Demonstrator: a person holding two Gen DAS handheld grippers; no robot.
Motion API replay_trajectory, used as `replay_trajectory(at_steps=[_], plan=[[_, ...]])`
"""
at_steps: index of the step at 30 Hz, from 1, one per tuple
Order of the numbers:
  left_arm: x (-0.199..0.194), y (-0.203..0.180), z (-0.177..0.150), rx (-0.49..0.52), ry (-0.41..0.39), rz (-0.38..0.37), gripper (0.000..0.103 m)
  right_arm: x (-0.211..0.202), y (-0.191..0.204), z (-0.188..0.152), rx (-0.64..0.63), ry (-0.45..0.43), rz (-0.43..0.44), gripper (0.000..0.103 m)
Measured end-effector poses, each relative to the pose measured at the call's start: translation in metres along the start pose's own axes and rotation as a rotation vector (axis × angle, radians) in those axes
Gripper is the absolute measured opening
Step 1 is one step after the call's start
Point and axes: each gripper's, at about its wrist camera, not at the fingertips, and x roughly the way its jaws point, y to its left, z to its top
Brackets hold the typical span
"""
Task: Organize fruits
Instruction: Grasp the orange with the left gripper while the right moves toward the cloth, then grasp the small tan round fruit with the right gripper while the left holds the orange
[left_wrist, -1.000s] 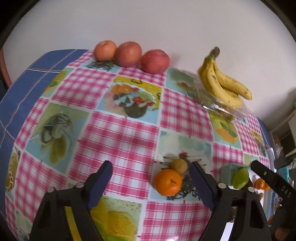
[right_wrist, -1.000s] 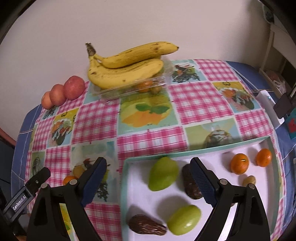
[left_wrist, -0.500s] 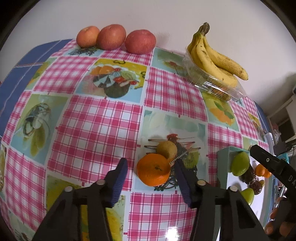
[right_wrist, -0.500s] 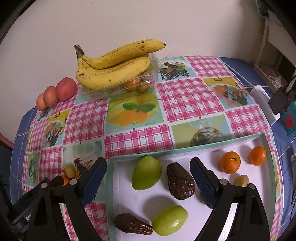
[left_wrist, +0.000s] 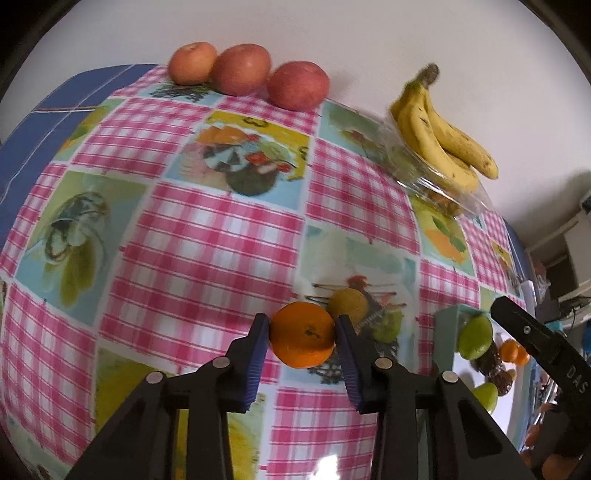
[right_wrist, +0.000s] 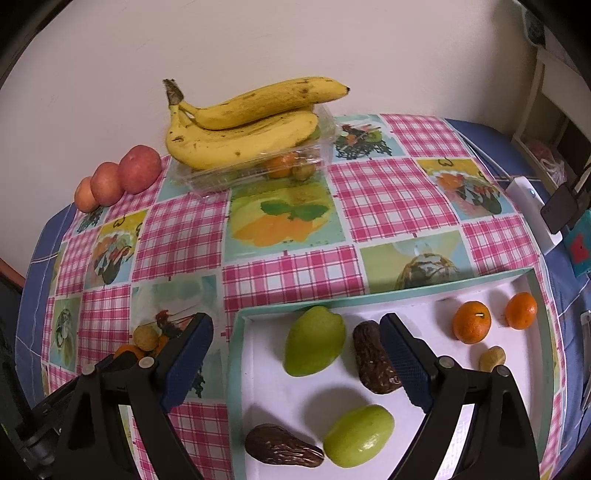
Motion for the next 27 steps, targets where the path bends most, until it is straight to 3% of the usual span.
replay_trajectory(at_steps=[15,19,27], plan=[[-0.029,0.068,0.016,-0.157,-0.117,0.043,0.039,0.002,0.067,-0.01,-0.114,-0.03,0.151,0.089],[-0.034,0.077,0.016,-0.182,-0.129,0.036,0.039,0.012,0.086,-0.016,-0.163,-0.007,0.17,0.064],[-0.033,0.085,0.017,-0.21,-0.129,0.032,0.039,0.034,0.109,-0.026,-0.187,0.04,0.24,0.044]])
